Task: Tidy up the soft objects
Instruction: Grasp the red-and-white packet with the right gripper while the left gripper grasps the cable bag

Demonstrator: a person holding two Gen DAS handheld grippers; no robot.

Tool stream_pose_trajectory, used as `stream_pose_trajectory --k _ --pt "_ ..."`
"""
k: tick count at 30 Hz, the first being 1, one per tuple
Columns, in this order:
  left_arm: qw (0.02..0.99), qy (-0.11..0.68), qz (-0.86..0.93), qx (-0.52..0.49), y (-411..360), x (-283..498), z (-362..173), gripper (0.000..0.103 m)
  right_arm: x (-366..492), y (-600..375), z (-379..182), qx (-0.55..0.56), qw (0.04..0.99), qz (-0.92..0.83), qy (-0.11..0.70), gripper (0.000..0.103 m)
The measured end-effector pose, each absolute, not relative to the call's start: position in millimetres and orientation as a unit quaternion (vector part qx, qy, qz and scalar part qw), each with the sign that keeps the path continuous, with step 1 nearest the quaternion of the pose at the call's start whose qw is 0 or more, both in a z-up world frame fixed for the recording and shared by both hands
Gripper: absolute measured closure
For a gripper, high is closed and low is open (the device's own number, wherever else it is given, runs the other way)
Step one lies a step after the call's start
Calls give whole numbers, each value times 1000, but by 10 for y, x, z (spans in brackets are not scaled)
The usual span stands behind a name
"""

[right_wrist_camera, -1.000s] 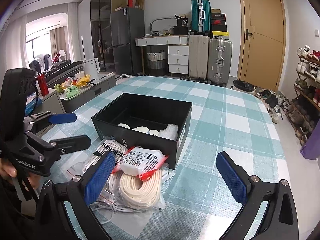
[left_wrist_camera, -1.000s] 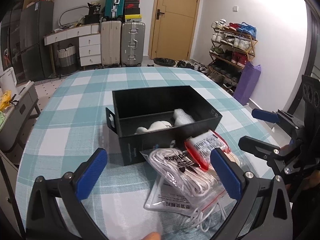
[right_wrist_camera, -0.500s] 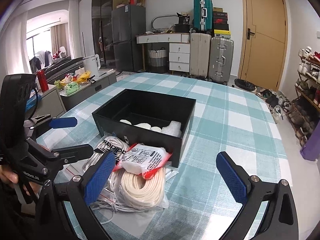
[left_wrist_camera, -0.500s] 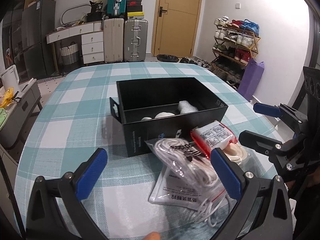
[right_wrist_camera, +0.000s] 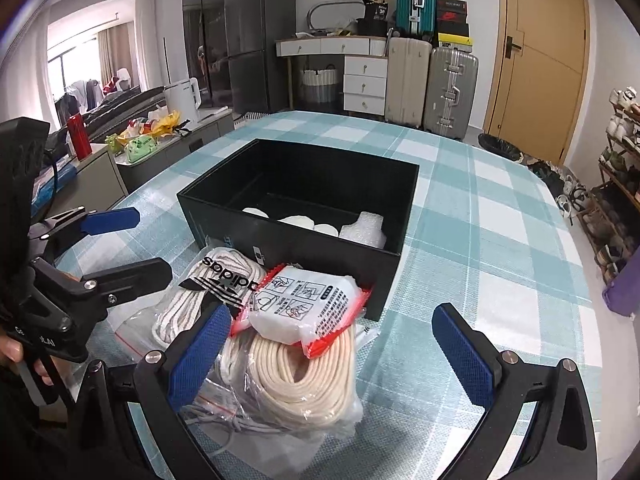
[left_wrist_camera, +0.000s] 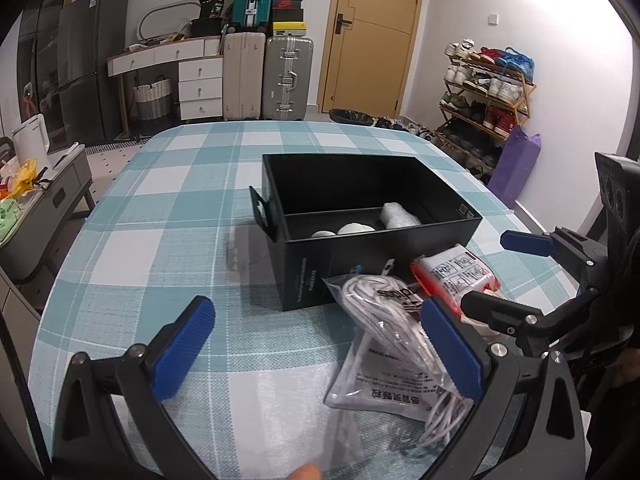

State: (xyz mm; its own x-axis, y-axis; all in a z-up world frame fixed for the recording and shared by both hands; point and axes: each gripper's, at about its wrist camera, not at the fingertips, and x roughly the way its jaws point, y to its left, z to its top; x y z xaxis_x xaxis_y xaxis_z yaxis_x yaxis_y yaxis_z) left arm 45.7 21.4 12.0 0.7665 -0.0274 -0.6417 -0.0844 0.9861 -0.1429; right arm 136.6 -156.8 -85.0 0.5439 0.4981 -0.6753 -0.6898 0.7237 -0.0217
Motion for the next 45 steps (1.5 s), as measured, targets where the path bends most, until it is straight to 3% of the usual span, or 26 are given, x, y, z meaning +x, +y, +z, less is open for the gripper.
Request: stream_pose_trajectory --k 7,25,45 --pt "936 341 23 -82 276 456 118 0 1458 -1451 -949 -147 859 341 352 2" --pt "934 348 18 -80 263 480 104 0 1367 -1407 -919 -153 855 368 333 45" --pt "908 407 -12 -95 -104 797 -62 0 1183 -1887 -671 -113 873 371 297 47"
